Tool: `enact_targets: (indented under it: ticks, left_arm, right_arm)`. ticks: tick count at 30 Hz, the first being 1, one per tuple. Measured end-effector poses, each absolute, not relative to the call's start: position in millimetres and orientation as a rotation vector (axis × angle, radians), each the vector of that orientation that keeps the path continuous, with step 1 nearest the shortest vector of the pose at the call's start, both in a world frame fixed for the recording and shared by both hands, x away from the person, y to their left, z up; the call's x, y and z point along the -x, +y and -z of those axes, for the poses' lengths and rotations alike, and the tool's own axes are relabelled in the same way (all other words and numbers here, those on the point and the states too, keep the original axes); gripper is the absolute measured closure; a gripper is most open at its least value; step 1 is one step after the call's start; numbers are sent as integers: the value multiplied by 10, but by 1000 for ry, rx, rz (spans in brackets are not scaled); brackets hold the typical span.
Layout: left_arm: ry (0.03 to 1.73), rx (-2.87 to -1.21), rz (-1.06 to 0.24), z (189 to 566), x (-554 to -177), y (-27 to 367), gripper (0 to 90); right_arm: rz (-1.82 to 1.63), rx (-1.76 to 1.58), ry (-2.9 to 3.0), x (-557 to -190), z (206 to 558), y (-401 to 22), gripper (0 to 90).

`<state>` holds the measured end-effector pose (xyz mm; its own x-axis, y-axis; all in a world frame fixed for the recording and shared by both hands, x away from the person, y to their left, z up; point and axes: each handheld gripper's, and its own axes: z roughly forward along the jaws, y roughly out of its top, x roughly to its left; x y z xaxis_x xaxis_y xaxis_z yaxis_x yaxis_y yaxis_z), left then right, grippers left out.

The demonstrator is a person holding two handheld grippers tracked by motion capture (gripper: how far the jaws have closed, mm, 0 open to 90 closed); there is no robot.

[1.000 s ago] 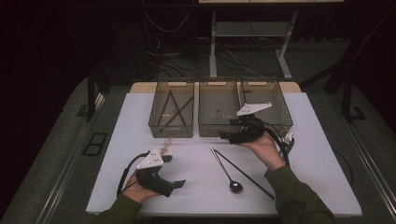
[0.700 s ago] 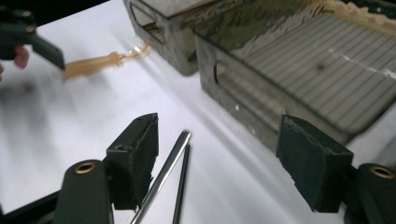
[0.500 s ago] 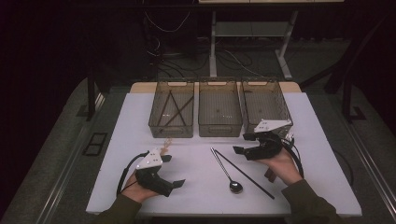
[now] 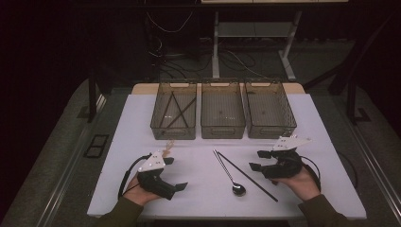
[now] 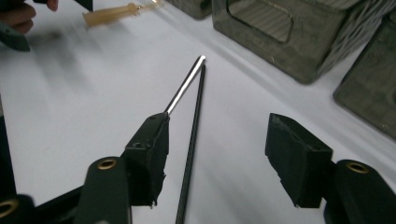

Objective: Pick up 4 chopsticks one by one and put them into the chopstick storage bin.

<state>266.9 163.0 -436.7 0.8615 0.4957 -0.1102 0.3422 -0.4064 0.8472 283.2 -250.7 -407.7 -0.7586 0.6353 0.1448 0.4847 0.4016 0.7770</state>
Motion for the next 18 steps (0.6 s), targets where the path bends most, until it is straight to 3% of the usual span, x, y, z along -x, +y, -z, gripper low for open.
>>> enact_targets:
  ticks: [18]
  left_arm:
    - [614, -2040, -194, 4369, -2668, 1617, 0]
  right_arm:
    - [-1196, -996, 2597, -2519, 4297, -2643, 668]
